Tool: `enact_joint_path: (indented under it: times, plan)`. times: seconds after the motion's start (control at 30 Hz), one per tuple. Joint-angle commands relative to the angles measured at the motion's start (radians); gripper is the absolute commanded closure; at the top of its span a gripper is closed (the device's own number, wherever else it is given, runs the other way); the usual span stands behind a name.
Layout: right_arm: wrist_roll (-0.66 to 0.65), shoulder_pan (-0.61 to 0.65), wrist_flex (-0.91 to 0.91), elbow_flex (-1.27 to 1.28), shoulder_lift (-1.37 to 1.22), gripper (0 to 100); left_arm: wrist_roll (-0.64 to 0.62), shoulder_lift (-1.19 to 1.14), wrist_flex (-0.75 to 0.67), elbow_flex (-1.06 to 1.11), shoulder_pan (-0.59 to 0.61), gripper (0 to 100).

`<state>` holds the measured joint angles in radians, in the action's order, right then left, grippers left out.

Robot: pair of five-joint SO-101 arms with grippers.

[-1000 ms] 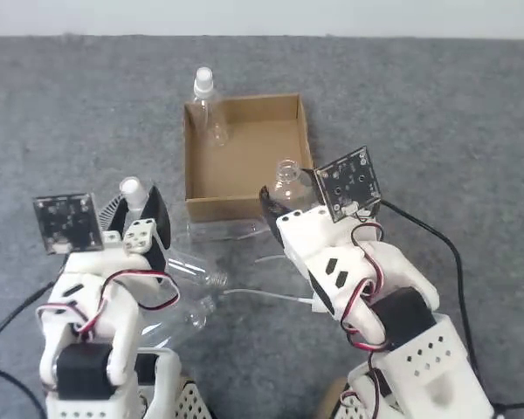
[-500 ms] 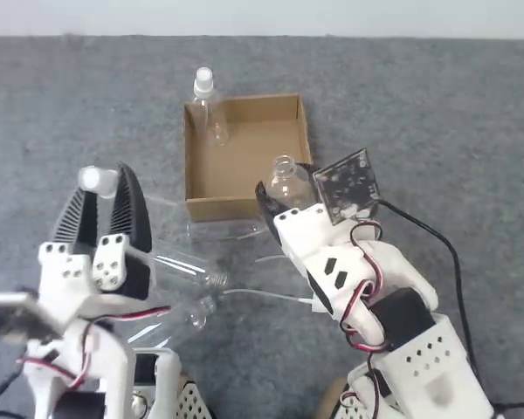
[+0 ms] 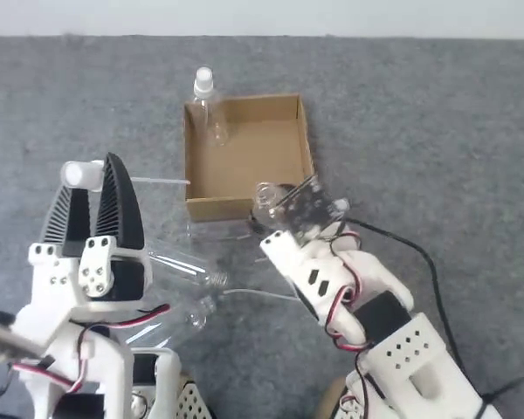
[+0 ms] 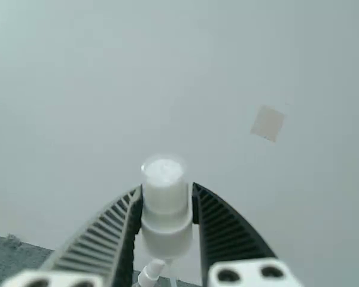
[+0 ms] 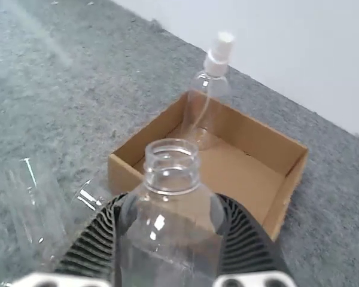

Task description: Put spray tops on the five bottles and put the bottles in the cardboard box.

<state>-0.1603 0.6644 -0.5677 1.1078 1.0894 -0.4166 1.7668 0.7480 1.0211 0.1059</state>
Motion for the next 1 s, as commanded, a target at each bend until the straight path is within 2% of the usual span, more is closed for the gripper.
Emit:
enact_joint_path:
  times: [0.0, 0.43, 0.6, 0.83, 0.97]
  plan:
    - [-0.046, 0.054, 0.062, 0.018, 0.030, 99.1, -0.015, 0.006, -0.066, -0.013, -0.006, 99]
    - [-0.046, 0.088, 0.093, 0.041, 0.030, 99.1, -0.015, 0.006, -0.114, -0.018, -0.147, 99]
    - [-0.048, 0.085, 0.229, 0.121, 0.030, 99.1, -0.015, 0.006, -0.114, -0.030, -0.160, 99]
    - [-0.147, 0.087, 0.452, 0.247, 0.030, 99.1, -0.015, 0.006, -0.072, -0.096, -0.161, 99]
    - [-0.150, 0.084, 0.504, 0.273, 0.030, 99.1, -0.011, 0.006, -0.012, -0.113, -0.229, 99]
